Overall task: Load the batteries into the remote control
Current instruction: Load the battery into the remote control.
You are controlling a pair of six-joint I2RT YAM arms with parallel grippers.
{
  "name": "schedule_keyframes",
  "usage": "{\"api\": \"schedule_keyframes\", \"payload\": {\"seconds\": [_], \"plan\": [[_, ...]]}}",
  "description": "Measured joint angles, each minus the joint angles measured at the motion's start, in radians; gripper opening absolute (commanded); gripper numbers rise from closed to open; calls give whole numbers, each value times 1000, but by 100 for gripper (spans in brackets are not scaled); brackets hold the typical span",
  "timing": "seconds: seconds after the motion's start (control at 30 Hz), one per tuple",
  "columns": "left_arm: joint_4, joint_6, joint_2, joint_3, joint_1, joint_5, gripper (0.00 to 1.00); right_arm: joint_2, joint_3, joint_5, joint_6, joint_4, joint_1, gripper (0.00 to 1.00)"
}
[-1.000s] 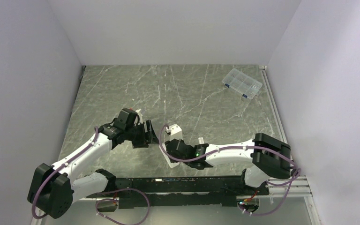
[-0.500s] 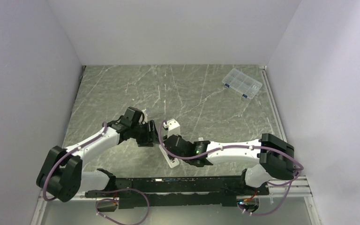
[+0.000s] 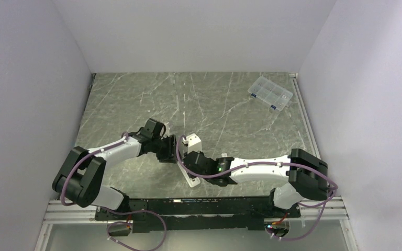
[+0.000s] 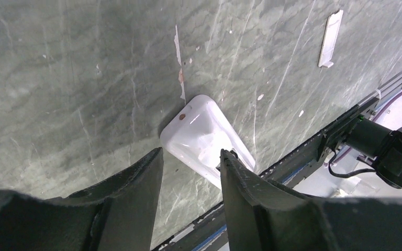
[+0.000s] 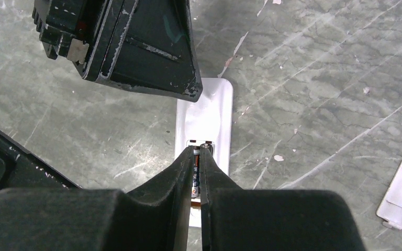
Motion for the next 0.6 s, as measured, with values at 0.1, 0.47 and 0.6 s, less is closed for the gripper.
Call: {"api": "schedule_keyframes", "payload": {"seconds": [0.1, 0.47, 0.6], "plan": [[3, 21, 5, 10, -1, -10, 52, 0, 0, 0, 1, -5, 0, 11], [33, 92, -1, 23, -28, -87, 56, -21, -44, 0, 2, -11, 0, 12], [35, 123, -7, 23, -63, -126, 56, -63, -64, 0, 6, -11, 0, 12]]}}
